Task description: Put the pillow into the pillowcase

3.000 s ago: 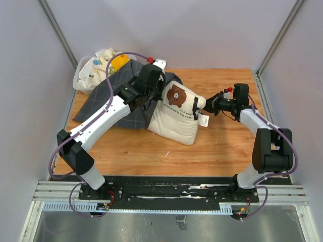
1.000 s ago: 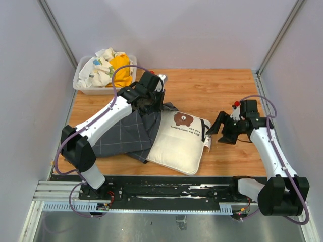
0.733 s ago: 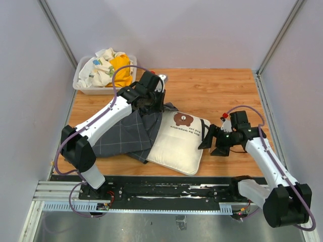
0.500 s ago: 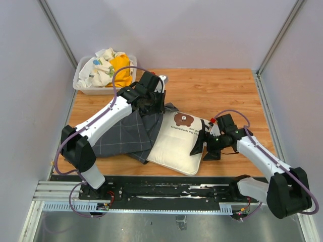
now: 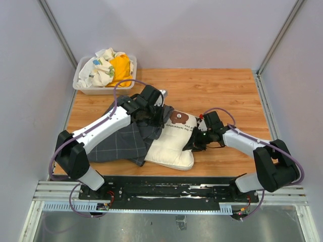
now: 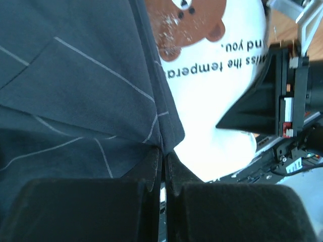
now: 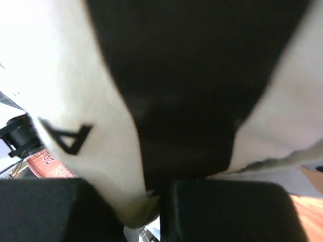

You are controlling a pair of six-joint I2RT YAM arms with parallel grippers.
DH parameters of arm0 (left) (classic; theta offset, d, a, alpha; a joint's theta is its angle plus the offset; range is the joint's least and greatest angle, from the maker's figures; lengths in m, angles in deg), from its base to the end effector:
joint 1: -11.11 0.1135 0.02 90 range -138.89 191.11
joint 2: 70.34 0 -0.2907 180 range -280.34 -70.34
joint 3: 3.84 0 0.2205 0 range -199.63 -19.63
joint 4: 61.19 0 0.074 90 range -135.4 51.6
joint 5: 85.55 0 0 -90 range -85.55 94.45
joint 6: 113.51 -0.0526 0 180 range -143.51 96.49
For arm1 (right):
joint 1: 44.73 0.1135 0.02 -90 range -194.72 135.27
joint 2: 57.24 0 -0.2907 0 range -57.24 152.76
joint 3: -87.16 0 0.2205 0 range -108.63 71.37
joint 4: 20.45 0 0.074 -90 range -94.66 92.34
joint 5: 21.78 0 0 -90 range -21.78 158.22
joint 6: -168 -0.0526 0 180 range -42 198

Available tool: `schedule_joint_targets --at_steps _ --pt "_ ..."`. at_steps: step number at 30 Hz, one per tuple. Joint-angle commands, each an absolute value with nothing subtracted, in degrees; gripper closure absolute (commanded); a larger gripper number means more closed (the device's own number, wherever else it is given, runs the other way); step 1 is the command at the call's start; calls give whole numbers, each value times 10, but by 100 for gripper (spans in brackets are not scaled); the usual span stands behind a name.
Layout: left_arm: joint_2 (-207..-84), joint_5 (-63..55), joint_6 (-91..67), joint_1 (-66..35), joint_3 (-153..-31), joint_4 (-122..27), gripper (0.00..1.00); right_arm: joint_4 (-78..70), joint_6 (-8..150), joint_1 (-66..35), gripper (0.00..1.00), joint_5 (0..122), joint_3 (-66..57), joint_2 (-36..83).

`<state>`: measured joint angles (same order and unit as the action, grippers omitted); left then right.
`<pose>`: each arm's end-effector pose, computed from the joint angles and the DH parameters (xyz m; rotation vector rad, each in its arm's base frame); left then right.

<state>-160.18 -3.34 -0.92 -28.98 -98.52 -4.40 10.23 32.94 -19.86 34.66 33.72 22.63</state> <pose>0.2376 -0.2094 0.3235 0.4516 2.5363 -0.6117 0.1967 0.1232 0.2026 0.2431 2.7741 1.1546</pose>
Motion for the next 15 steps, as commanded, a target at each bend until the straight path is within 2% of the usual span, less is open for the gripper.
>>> schedule_joint_targets --at_steps 1,6,15 --pt "-1572 -108 34 -316 -952 -83 100 -55 278 -190 99 352 321 254" --pt "-1613 -102 30 -346 -1040 -64 100 -97 239 -186 99 321 272 243" --pt "-1704 -115 2 -350 -1192 -28 100 -39 239 -196 99 295 179 201"
